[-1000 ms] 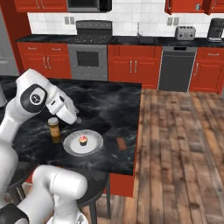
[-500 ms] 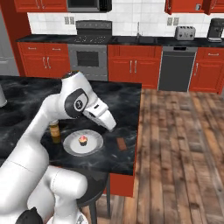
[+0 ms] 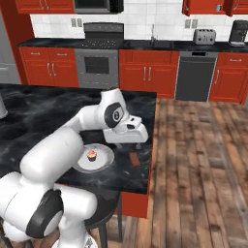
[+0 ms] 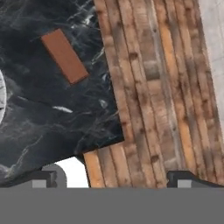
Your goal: Take the cinnamon bottle from the cabinet and place it on the dining table, next to the plate with the cupcake. Then take the chocolate from the dining counter and place it on the cupcake plate.
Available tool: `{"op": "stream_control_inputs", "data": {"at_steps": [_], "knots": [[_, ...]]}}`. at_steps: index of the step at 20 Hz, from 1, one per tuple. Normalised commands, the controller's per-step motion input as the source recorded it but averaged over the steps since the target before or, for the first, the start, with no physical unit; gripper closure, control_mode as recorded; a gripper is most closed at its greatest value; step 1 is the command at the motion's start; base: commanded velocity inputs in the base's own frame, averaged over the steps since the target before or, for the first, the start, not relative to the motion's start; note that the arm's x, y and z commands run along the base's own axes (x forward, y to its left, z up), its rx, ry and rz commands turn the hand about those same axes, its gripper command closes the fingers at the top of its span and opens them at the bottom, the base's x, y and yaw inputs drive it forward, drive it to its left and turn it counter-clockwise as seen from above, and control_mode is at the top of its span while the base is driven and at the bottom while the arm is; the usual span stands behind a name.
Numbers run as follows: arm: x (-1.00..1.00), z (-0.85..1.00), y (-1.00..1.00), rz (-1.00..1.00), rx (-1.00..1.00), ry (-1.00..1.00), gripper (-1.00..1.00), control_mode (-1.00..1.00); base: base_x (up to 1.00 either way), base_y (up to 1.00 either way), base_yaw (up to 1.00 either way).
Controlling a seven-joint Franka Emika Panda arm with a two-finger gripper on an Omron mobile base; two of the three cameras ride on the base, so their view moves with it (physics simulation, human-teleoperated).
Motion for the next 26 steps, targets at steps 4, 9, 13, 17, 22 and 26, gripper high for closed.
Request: {"op": "stream_control_inputs", "data": {"at_steps": [4, 9, 13, 17, 22, 26], "knots": [[0.61, -0.47, -0.16, 0.48, 0.26, 0.16, -1.0, -1.0, 0.0, 0.0, 0.0], [0.55, -0.6, -0.09, 0.35, 0.2, 0.1, -1.0, -1.0, 0.0, 0.0, 0.0], [0.51, -0.58, 0.0, 0.16, 0.11, 0.0, -1.0, -1.0, 0.0, 0.0, 0.0], [0.51, -0.74, 0.0, 0.09, 0.04, 0.01, -1.0, -1.0, 0.0, 0.0, 0.0], [0.37, -0.63, 0.0, 0.04, 0.0, 0.0, -1.0, -1.0, 0.0, 0.0, 0.0], [0.16, -0.48, 0.02, 0.0, 0.0, 0.0, -1.0, -1.0, 0.0, 0.0, 0.0]]}}
